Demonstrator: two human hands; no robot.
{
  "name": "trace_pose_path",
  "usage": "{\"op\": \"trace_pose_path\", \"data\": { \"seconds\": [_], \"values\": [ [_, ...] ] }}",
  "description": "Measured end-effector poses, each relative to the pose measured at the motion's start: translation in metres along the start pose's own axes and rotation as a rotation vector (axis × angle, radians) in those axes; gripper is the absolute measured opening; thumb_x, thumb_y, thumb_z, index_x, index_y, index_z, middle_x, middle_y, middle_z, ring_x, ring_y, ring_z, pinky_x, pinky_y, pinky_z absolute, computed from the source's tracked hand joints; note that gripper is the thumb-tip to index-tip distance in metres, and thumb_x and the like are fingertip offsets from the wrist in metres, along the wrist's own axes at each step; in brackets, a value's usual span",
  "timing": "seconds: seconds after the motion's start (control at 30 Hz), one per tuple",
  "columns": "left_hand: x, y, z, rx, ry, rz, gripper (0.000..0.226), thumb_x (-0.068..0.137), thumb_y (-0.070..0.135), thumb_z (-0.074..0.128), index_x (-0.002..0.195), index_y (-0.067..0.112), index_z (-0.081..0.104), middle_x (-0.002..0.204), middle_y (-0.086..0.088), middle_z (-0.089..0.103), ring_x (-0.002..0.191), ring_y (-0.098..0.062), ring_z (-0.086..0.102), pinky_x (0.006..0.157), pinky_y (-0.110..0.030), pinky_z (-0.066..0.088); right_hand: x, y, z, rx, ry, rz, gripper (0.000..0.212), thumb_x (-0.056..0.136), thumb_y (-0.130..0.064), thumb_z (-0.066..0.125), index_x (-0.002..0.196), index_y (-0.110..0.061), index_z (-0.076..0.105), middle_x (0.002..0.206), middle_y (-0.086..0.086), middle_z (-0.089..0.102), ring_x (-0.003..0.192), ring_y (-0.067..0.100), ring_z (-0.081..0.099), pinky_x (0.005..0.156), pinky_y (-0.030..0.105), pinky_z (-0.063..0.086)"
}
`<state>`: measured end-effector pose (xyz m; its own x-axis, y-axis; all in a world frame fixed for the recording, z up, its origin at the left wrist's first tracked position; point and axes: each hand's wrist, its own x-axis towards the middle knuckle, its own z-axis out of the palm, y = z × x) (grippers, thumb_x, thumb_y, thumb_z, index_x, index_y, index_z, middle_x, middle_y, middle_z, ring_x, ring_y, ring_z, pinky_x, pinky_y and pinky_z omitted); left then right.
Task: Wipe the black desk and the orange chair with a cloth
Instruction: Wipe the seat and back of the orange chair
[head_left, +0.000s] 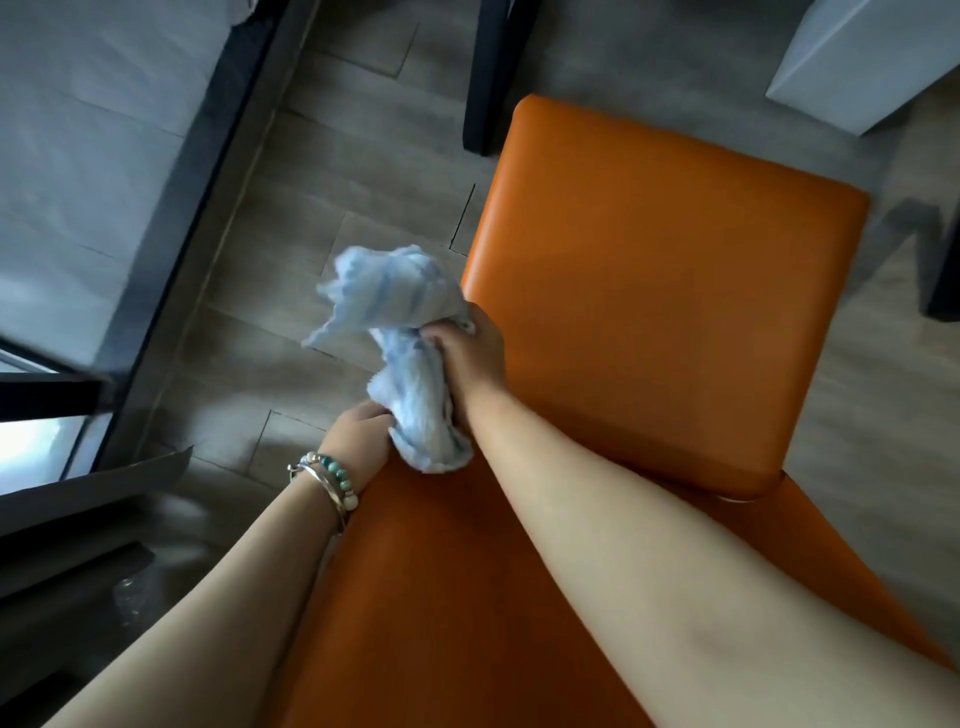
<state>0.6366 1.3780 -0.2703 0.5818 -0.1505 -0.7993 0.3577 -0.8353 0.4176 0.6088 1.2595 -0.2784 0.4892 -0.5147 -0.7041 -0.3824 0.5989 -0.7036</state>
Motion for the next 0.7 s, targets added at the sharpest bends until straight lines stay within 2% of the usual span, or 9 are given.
{"op": "trace_pose_path", "data": {
  "seconds": [0.07, 0.17, 0.23, 0.33, 0.4, 0.5, 0.6, 0.67, 0.7],
  "values": [
    [-0.002, 0.003, 0.001, 0.029, -0.002, 0.016, 0.024, 0.088, -0.007, 0.044, 0.099, 0.0, 0.064, 0.086, -0.008, 0.063, 0.077, -0.018, 0.055, 0.066, -0.023, 0.043, 0.006, 0.008, -0.021, -0.165, 0.227, -0.112, 0.026, 0.056, -0.03, 0.06, 0.08, -0.022, 0.057, 0.083, 0.006, 0.065, 0.08, 0.025, 0.06, 0.073, 0.034, 0.047],
    [-0.001, 0.002, 0.0, 0.051, -0.034, 0.0, 0.028, 0.089, 0.001, 0.045, 0.108, 0.014, 0.062, 0.085, -0.003, 0.061, 0.065, -0.01, 0.053, 0.052, -0.011, 0.042, 0.014, 0.015, -0.075, -0.519, 0.682, -0.306, 0.042, 0.067, -0.032, 0.063, 0.103, -0.011, 0.061, 0.107, 0.015, 0.065, 0.102, 0.035, 0.057, 0.087, 0.038, 0.043],
    [-0.001, 0.002, -0.001, 0.083, -0.032, 0.008, 0.03, 0.09, 0.003, 0.045, 0.112, 0.014, 0.063, 0.096, -0.007, 0.062, 0.07, -0.014, 0.054, 0.057, -0.016, 0.042, 0.019, 0.022, -0.105, -0.683, 0.814, -0.02, 0.051, 0.079, -0.03, 0.063, 0.126, -0.013, 0.052, 0.128, 0.012, 0.056, 0.116, 0.036, 0.05, 0.095, 0.039, 0.037],
    [0.0, 0.003, 0.0, 0.072, -0.026, 0.018, 0.031, 0.09, 0.003, 0.045, 0.113, 0.013, 0.063, 0.097, -0.01, 0.062, 0.068, -0.015, 0.053, 0.059, -0.021, 0.041, 0.033, 0.026, -0.09, -0.314, 0.627, 0.343, 0.029, 0.088, -0.025, 0.055, 0.114, -0.011, 0.055, 0.121, 0.01, 0.059, 0.111, 0.031, 0.057, 0.09, 0.034, 0.043],
    [0.0, 0.002, 0.001, 0.06, -0.042, 0.009, 0.029, 0.09, 0.003, 0.045, 0.112, 0.011, 0.063, 0.089, -0.008, 0.061, 0.063, -0.012, 0.051, 0.056, -0.019, 0.041, 0.035, 0.013, -0.06, 0.117, 0.188, 0.443, 0.012, 0.09, -0.023, 0.048, 0.086, -0.014, 0.056, 0.089, 0.007, 0.063, 0.083, 0.019, 0.063, 0.068, 0.023, 0.051],
    [-0.001, 0.001, -0.001, 0.039, -0.043, -0.017, 0.024, 0.092, 0.004, 0.046, 0.11, 0.01, 0.062, 0.077, -0.003, 0.059, 0.061, -0.014, 0.049, 0.051, -0.011, 0.04, 0.033, -0.028, -0.014, 0.146, -0.21, 0.244, 0.01, 0.082, -0.021, 0.048, 0.076, -0.015, 0.053, 0.059, -0.005, 0.062, 0.055, 0.007, 0.06, 0.048, 0.013, 0.046],
    [-0.001, 0.0, -0.002, -0.004, -0.062, -0.041, 0.027, 0.091, 0.005, 0.047, 0.113, 0.009, 0.063, 0.089, -0.007, 0.065, 0.074, -0.018, 0.056, 0.071, -0.024, 0.047, 0.04, -0.037, -0.007, -0.154, -0.045, -0.015, 0.01, 0.078, -0.027, 0.051, 0.069, -0.023, 0.053, 0.064, -0.009, 0.058, 0.069, 0.011, 0.057, 0.062, 0.023, 0.044],
    [-0.004, 0.003, -0.002, 0.0, -0.069, -0.033, 0.028, 0.091, 0.004, 0.046, 0.112, 0.01, 0.063, 0.089, -0.006, 0.064, 0.075, -0.017, 0.057, 0.069, -0.024, 0.047, 0.052, -0.022, -0.028, -0.317, 0.334, -0.181, 0.01, 0.074, -0.025, 0.061, 0.081, -0.018, 0.063, 0.078, 0.0, 0.068, 0.079, 0.021, 0.064, 0.07, 0.031, 0.048],
    [-0.006, 0.004, -0.002, 0.008, -0.068, -0.026, 0.028, 0.091, 0.004, 0.045, 0.111, 0.01, 0.064, 0.093, -0.007, 0.064, 0.078, -0.018, 0.057, 0.068, -0.022, 0.046, 0.048, -0.017, -0.046, -0.47, 0.531, -0.199, 0.029, 0.073, -0.03, 0.06, 0.096, -0.014, 0.065, 0.094, 0.007, 0.071, 0.091, 0.028, 0.064, 0.079, 0.035, 0.047]
  ]
}}
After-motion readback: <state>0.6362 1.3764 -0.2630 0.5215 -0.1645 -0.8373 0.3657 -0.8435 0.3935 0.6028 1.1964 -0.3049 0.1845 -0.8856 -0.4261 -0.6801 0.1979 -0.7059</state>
